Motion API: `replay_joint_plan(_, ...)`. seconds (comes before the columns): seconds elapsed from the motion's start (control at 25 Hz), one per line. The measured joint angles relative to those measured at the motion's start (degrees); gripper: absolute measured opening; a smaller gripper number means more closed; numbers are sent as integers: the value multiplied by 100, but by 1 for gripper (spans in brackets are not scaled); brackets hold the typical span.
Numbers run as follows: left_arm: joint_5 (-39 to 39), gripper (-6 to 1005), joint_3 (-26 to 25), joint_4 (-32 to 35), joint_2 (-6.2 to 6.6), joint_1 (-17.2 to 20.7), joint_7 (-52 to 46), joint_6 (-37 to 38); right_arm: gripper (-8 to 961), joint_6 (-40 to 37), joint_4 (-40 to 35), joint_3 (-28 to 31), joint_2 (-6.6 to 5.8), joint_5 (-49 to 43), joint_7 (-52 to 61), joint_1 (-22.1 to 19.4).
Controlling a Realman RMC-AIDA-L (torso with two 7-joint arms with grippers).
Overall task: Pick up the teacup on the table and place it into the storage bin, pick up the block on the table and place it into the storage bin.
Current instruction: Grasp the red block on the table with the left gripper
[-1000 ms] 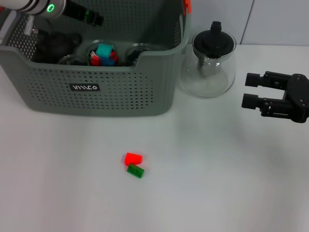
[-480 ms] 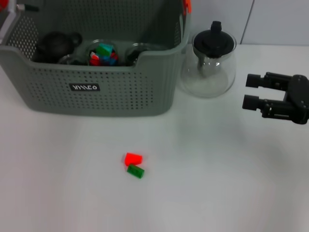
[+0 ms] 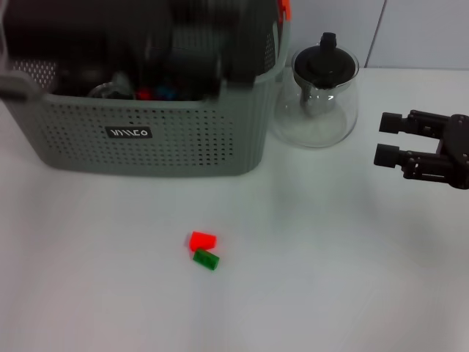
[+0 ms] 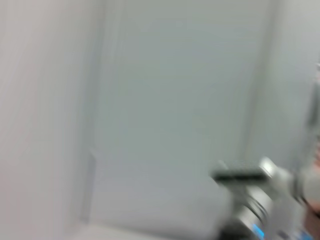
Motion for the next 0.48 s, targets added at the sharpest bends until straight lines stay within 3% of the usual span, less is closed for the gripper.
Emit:
replay_joint_plan(0.12,371,830,511,223,-113,337,131,71,789,4,-9,3,0,0,5,7)
replay_joint_plan(0.32,1791,828,1385,431,-386,555,76,-65,789,33,-4,-18,1,0,33,49)
replay_joint_plan(0.36,1791,828,1385,431,-386,555,76,-65,789,34,-2,-19,6,0,34,51)
replay_joint_plan(0.4,2376,828,1814,256,-407,510,-256,-380,789,34,-2,-17,10,0,35,53)
replay_joint_plan(0.48,2728,827,2046,144,-408,465,-540,-611,789,36,0,-14,14,0,34,57)
